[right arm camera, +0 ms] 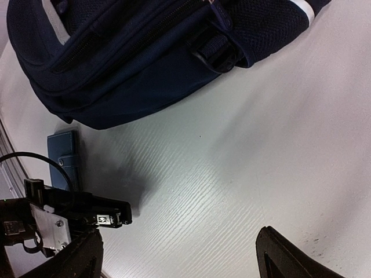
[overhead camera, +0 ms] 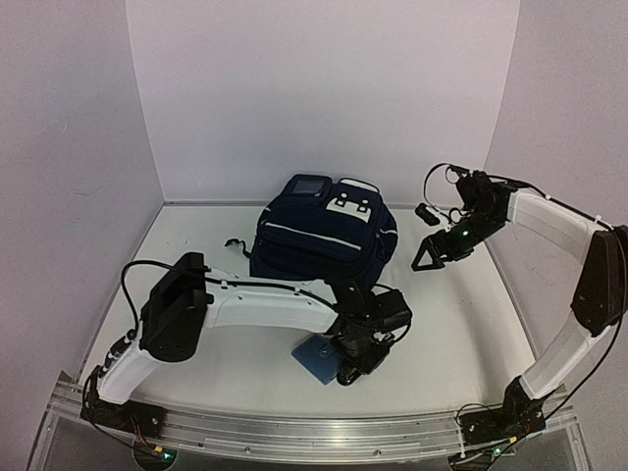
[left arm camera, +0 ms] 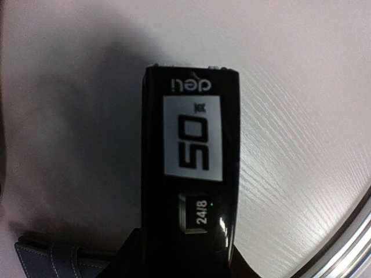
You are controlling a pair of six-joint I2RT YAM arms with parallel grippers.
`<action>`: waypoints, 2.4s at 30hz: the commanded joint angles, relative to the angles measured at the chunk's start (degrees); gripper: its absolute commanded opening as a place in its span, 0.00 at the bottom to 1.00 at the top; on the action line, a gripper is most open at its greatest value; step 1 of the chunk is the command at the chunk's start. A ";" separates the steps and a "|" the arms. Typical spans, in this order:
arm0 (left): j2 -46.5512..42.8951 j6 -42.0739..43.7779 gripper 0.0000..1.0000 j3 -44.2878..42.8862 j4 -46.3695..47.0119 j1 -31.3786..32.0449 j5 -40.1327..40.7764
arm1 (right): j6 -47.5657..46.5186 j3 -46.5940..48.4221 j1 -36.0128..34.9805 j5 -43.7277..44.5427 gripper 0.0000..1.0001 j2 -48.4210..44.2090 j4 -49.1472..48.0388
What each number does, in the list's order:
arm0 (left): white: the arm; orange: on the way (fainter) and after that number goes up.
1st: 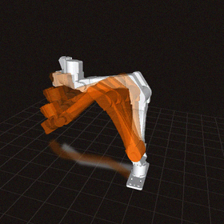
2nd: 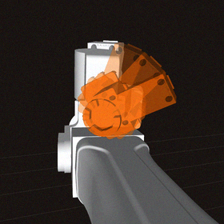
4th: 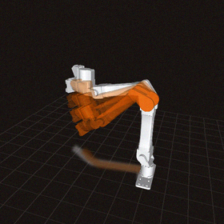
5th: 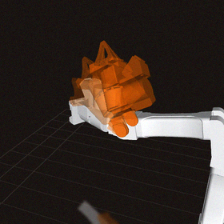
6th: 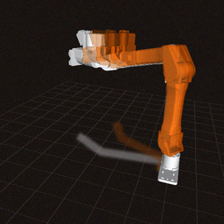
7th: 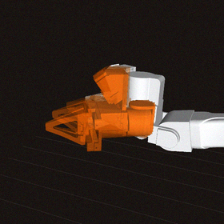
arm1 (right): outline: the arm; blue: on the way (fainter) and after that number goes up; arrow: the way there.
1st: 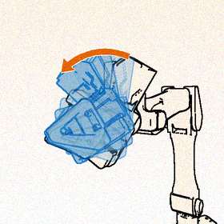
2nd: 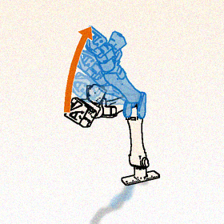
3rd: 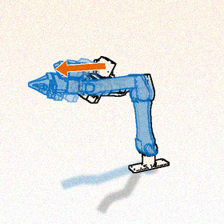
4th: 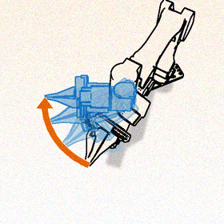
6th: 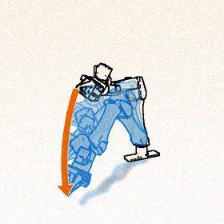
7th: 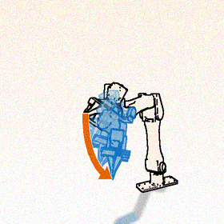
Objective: Pack the student bag
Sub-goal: Pick up the stationery from the center of the board, then place the stationery in the student bag.
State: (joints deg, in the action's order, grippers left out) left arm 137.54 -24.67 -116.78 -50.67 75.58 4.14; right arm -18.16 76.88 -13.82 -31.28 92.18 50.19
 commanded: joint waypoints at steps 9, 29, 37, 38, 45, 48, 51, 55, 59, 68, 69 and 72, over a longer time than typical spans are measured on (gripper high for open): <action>-28.23 -5.41 0.00 22.26 28.73 -6.29 -2.41 | 1.21 9.18 -1.11 -3.70 0.88 2.43 -1.06; -59.98 -23.14 0.00 56.44 41.71 -15.31 4.21 | -2.09 28.35 -25.93 14.53 0.87 16.69 -9.52; -64.09 -27.63 0.00 59.61 37.54 -17.77 7.00 | -6.39 31.53 -32.06 23.28 0.86 22.50 -11.38; -64.52 -27.94 0.00 59.96 37.39 -17.97 7.08 | -6.80 31.46 -32.39 24.75 0.86 23.04 -11.75; -67.06 -29.29 0.00 62.17 38.39 -18.77 6.95 | -7.06 31.84 -32.66 31.24 0.71 25.75 -13.66; -66.99 -29.43 0.00 62.63 38.97 -18.96 6.40 | -6.14 32.66 -32.63 33.25 0.57 24.93 -14.17; -66.41 -29.47 0.00 62.80 39.56 -19.06 5.95 | -5.40 33.81 -32.67 33.44 0.49 23.81 -14.24; -66.08 -29.46 0.00 63.05 40.28 -19.29 5.38 | -4.61 34.83 -32.67 32.54 0.38 22.27 -14.24; -66.34 -29.47 0.00 63.87 41.98 -19.87 4.33 | -4.43 35.51 -32.67 32.00 0.15 21.42 -14.19; -63.16 -28.24 0.00 66.35 54.64 -21.29 -5.82 | 0.35 42.45 -32.63 28.76 0.00 22.18 -13.22; -62.52 -28.38 0.00 66.47 56.83 -21.67 -7.45 | 0.73 43.49 -32.62 28.33 0.00 22.36 -13.04; -59.88 -29.32 0.00 66.05 62.15 -22.93 -11.67 | 1.58 45.84 -32.66 27.36 0.00 22.84 -12.77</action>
State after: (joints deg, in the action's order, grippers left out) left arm 75.63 -53.85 -49.58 -3.68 54.26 -0.36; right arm -19.79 116.84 -46.55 -1.39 117.40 40.37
